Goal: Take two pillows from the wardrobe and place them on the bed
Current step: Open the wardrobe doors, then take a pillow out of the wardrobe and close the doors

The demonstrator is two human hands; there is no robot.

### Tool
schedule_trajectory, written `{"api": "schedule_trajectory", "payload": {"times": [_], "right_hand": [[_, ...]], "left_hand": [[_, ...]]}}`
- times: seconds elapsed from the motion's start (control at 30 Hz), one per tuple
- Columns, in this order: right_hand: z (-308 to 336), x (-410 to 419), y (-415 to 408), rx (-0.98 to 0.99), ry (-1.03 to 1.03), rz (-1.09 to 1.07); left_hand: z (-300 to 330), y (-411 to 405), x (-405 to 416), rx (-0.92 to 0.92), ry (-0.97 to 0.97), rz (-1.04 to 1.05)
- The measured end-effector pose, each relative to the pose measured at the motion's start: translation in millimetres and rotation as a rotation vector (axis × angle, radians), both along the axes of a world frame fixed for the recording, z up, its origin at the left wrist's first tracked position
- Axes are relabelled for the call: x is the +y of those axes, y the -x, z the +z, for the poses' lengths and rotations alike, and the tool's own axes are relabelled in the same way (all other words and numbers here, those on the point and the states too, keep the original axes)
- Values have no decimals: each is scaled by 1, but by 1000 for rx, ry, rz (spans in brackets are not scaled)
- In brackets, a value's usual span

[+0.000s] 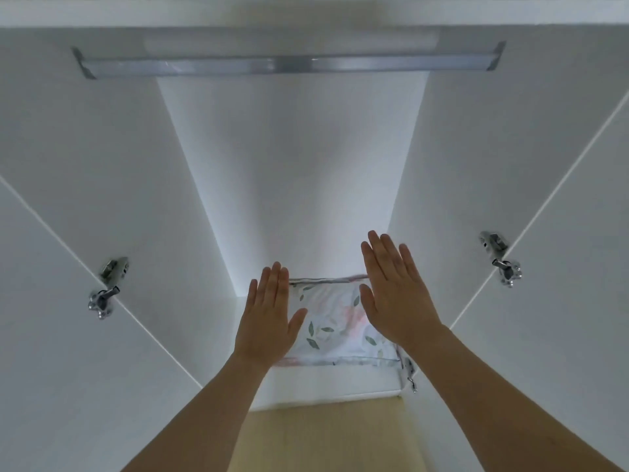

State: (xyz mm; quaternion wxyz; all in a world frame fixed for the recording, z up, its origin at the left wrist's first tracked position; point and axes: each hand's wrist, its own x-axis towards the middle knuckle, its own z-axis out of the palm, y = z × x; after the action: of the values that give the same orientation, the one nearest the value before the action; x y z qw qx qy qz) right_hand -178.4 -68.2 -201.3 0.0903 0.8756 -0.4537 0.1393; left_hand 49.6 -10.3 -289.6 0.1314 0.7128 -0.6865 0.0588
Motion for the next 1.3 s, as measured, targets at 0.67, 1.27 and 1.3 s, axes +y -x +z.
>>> {"api": "schedule_trajectory", "payload": {"times": [0.67,1.27,1.3], "right_hand": [[-427,-176,-14,219,-504,-142],[-847,-299,-66,404,-443,-75],[-853,-300,-66,397,-437,-76]], "left_hand": [[-382,-37,-175,-103,-371,-157],[-780,-96,-281,-175,-421,-193],[-785,-96,-283,-175,-423,-199]]}}
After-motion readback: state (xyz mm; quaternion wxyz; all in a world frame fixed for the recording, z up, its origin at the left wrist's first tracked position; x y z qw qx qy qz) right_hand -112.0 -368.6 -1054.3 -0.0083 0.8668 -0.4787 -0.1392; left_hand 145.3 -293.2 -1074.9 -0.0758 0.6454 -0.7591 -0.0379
